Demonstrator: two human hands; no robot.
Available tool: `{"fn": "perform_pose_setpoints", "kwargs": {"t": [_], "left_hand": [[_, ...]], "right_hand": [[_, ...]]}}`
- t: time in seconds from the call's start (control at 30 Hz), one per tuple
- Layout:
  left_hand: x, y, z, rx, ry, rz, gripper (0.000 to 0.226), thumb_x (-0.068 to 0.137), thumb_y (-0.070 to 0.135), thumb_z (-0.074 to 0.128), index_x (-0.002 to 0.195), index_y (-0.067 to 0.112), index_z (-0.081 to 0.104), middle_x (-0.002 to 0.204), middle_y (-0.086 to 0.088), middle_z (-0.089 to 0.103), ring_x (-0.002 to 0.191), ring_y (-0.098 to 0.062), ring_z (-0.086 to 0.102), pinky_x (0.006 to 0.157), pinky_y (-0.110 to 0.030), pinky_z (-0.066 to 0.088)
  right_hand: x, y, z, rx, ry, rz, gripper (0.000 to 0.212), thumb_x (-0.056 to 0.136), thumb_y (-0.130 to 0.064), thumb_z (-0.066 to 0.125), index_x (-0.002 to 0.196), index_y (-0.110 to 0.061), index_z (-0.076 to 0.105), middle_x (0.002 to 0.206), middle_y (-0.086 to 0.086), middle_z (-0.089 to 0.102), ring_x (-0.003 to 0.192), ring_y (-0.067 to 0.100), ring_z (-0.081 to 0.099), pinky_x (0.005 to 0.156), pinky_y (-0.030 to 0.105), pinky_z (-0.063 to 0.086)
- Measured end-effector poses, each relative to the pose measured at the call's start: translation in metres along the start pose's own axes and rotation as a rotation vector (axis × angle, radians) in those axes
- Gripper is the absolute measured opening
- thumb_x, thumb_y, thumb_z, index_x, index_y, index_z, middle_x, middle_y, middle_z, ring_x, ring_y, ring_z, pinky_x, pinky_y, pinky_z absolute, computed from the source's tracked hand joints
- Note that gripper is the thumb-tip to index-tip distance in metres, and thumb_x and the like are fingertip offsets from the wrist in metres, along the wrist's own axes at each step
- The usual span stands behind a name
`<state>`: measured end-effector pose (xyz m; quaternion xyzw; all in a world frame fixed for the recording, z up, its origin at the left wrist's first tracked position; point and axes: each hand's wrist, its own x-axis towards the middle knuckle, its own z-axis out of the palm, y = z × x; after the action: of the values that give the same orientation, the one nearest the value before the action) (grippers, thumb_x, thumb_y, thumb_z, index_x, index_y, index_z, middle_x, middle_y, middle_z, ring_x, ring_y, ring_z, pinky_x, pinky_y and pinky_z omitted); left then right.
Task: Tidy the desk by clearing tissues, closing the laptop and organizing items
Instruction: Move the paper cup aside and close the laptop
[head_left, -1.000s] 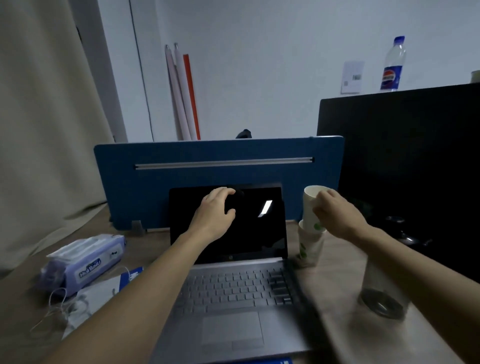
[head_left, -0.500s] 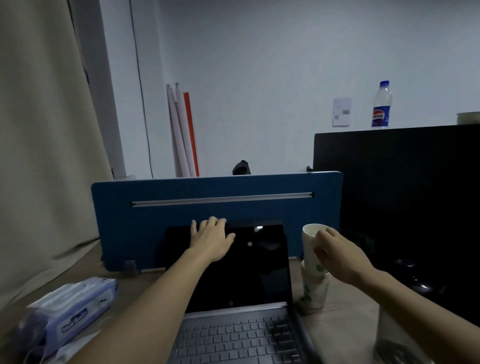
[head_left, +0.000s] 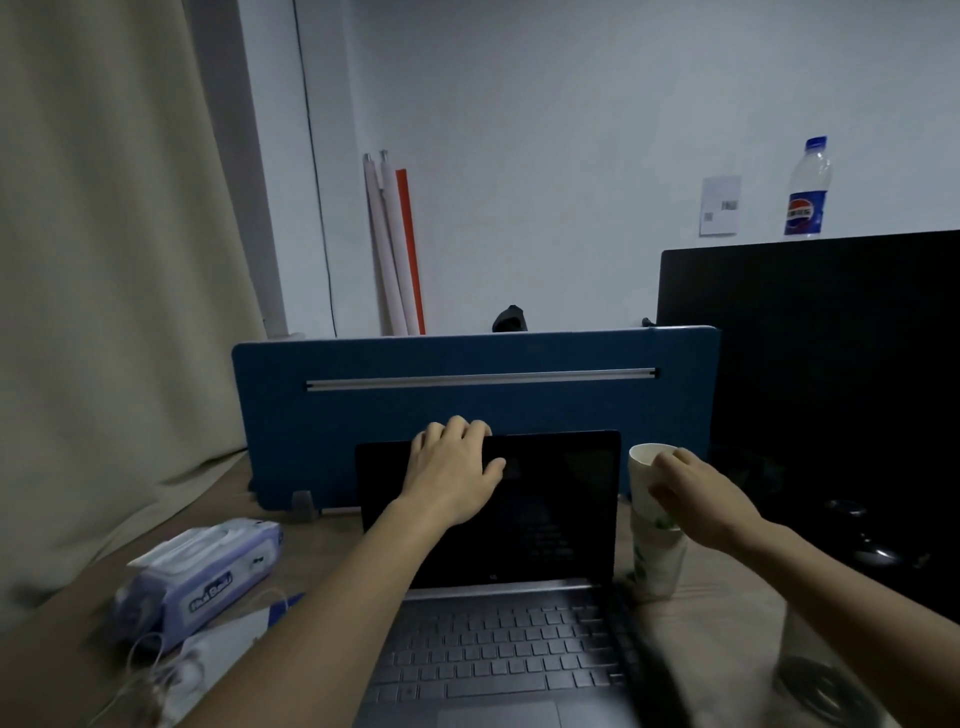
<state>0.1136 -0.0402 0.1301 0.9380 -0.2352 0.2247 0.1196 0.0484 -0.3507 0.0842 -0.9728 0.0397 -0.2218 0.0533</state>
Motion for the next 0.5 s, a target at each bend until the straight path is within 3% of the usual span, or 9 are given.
{"fn": "perform_pose_setpoints", "kwargs": {"t": [0.27,0.43,0.5], "left_hand": [[-0.069,0.01,-0.002,0.107,0.131,0.097,0.046,0.093,0.055,0.039,0.13,0.029,0.044,0.119,0.009,0.057,0.111,-0.017,0.05,0.105,-0.038,0.03],[-0.101,0.018,-0.006,0.084,0.138,0.1,0.046,0.093,0.057,0.031,0.123,0.029,0.051,0.111,0.012,0.062,0.104,-0.015,0.054,0.099,-0.037,0.032],[-0.116,0.022,-0.007,0.066,0.131,0.093,0.046,0.094,0.057,0.028,0.119,0.029,0.054,0.108,0.013,0.064,0.1,-0.014,0.057,0.096,-0.036,0.034]], "right_hand": [[-0.028,0.005,0.021,-0.054,-0.08,0.031,0.011,0.095,-0.014,0.049,0.101,-0.005,0.053,0.108,0.013,0.053,0.086,0.027,0.052,0.074,0.042,0.049],[-0.04,0.007,0.022,0.114,0.062,0.043,0.033,0.1,-0.022,0.042,0.129,-0.009,0.05,0.124,0.015,0.046,0.097,0.037,0.058,0.075,0.041,0.05],[-0.041,0.007,0.017,0.156,0.123,0.084,0.034,0.101,-0.026,0.042,0.131,-0.012,0.05,0.129,0.012,0.043,0.1,0.036,0.058,0.071,0.038,0.047]]}}
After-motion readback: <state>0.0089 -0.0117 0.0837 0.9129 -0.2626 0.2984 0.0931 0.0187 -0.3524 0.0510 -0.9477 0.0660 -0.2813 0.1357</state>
